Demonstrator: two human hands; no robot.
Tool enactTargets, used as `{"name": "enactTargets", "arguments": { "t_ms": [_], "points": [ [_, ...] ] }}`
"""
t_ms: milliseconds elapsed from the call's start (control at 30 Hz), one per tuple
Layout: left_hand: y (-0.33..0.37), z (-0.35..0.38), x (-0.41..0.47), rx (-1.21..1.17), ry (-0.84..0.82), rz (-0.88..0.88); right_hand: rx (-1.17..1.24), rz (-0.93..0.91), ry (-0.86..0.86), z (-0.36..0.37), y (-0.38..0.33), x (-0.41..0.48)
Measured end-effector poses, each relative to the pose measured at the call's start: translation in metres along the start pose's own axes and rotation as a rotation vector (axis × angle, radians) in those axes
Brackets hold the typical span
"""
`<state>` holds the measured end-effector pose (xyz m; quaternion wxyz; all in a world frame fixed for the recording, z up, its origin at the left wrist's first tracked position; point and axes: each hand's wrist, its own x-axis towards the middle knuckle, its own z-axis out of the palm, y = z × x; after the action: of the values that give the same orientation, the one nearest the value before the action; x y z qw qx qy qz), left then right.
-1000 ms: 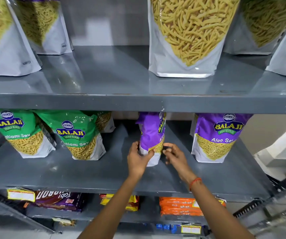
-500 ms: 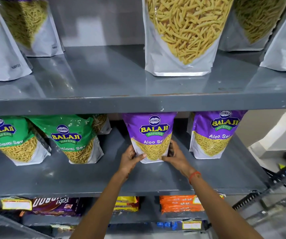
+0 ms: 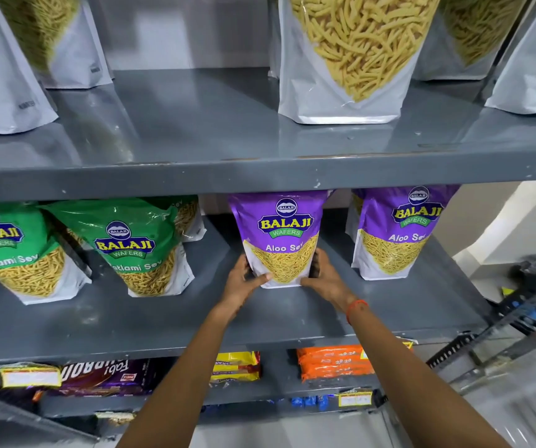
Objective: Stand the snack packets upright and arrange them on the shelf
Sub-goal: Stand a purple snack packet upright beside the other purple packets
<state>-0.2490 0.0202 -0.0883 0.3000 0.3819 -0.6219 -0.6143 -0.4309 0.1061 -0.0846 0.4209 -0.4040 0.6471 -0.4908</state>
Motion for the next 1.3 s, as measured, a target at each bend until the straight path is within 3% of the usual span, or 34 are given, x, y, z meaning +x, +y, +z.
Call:
{"name": "enactTargets", "arguments": {
  "t_ms": [67, 133, 233, 300, 433, 567, 733, 833, 933, 1300],
  "points": [
    [0.005, 0.005, -0.008, 0.074, 0.072, -0.012, -0.050, -0.067, 0.049, 0.002, -0.003, -0.005],
    [0.013, 0.013, -0.021, 0.156, 0.195, 0.027, -0.165, -0.210, 0.280, 0.007, -0.009, -0.013],
    [0.023, 0.030, -0.042, 0.474, 0.438, 0.315, -0.244, -0.460, 0.677, 0.012, -0.022, -0.029],
    [0.033, 0.049, -0.052, 0.609, 0.540, 0.486, -0.300, -0.612, 0.828, 0.006, -0.032, -0.035],
    [0.040, 0.116, -0.056, 0.605, 0.354, 0.676, -0.401, -0.725, 0.974, -0.033, -0.036, -0.041],
    [0.033, 0.177, -0.036, 0.497, 0.156, 0.579, -0.450, -0.593, 1.046, -0.086, -0.016, -0.045],
    [0.033, 0.221, 0.008, 0.264, 0.069, 0.295, -0.461, -0.369, 0.913, -0.151, 0.017, -0.047],
    [0.027, 0.228, 0.035, 0.140, -0.006, 0.110, -0.210, -0.179, 0.531, -0.189, 0.032, -0.037],
    [0.012, 0.236, 0.032, 0.094, 0.003, 0.038, -0.172, -0.073, 0.205, -0.211, 0.044, -0.033],
    [-0.027, 0.259, -0.054, 0.143, -0.006, 0.067, -0.152, -0.126, 0.192, -0.215, 0.079, -0.115]
  ]
}}
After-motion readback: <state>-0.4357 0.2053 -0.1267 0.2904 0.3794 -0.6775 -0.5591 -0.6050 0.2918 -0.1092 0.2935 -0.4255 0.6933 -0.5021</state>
